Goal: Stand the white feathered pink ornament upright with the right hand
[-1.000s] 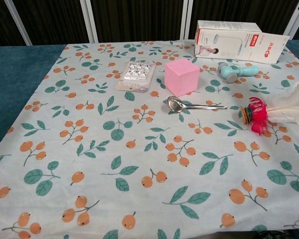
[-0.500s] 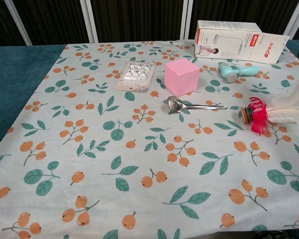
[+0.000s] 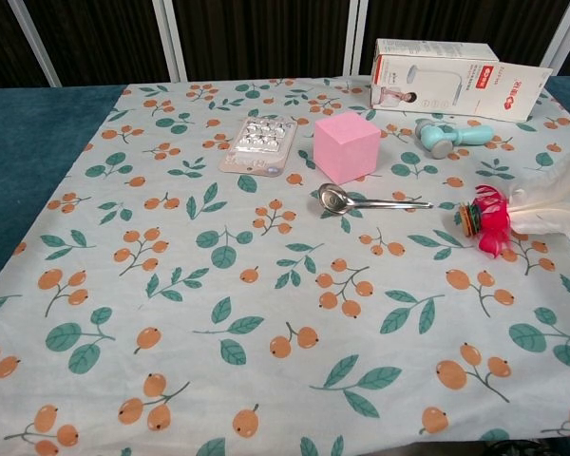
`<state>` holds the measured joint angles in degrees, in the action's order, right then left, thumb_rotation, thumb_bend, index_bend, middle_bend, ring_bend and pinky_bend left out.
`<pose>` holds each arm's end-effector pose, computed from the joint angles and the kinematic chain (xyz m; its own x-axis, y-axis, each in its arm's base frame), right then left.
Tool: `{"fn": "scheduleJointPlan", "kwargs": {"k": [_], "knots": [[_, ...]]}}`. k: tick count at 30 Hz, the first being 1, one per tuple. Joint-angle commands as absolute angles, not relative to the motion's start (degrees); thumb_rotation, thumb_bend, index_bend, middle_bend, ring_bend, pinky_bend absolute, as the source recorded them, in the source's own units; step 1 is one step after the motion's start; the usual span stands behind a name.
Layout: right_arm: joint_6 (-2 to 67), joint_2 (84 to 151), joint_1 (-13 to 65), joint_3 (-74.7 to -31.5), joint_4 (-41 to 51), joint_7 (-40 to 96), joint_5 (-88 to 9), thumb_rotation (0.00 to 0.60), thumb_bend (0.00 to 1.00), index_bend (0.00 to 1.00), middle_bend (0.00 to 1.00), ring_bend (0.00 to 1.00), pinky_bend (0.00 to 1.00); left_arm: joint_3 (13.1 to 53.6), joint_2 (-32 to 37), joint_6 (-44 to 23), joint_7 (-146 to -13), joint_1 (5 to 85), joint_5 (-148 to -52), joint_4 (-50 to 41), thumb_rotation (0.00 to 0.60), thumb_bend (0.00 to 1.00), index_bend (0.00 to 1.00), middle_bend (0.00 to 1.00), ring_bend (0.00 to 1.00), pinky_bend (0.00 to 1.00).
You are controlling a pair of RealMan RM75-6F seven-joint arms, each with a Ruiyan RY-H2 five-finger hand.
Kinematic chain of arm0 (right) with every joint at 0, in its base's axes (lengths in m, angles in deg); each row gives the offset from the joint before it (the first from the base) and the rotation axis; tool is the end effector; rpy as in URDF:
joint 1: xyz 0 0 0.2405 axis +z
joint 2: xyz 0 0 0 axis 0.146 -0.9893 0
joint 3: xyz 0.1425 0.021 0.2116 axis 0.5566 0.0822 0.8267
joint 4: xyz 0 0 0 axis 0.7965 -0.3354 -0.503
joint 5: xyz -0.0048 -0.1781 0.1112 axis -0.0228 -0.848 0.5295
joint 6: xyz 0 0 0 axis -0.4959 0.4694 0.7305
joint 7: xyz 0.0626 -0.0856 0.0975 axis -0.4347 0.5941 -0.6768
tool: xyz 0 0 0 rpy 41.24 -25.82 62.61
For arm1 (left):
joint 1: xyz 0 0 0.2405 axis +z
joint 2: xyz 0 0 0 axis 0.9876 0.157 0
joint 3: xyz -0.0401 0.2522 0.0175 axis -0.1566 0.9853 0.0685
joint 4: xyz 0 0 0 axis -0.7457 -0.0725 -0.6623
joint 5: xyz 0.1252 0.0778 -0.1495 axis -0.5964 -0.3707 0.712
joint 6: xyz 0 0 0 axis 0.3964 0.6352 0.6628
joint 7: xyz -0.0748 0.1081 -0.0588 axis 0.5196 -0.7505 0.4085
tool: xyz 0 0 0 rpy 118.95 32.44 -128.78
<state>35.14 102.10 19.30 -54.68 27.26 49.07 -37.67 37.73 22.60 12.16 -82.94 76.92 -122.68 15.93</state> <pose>-0.2499 -0.3066 0.1164 0.4902 -0.1419 0.8600 -0.8709 -0.0391 0.4899 -0.3128 0.1799 0.1707 0.4471 -0.0432 0.8934 0.8943 0.0386 -0.4457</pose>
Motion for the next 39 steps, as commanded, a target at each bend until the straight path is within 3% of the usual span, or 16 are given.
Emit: {"fn": "scheduleJointPlan", "kwargs": {"k": [1,25,39], "knots": [[35.1,102.0,19.2,-54.7,27.2,49.0,-37.8,0.6,0.26,0.48,0.02,0.05,0.14,37.7,22.6,12.1,-82.9,76.9,-122.6,15.9,0.6,0.39,0.07,0.08,0.0,0.0],[33.8,102.5,19.0,-54.6,25.6,47.4,-38.4,0.6,0.29,0.55,0.02,0.05,0.14,37.6,22.6,12.0,-83.1,76.9,-122.3,15.9,0.6,0.39,0.07,0.08,0.0,0.0],[33.1,102.9,19.1,-54.4,25.5,47.3,-38.2,0.6,0.41,0.6,0.02,0.05,0.14,37.5,22.5,12.1,-83.1,77.0,-122.2,15.8,0.6,0.39,0.07,0.08,0.0,0.0]]}}
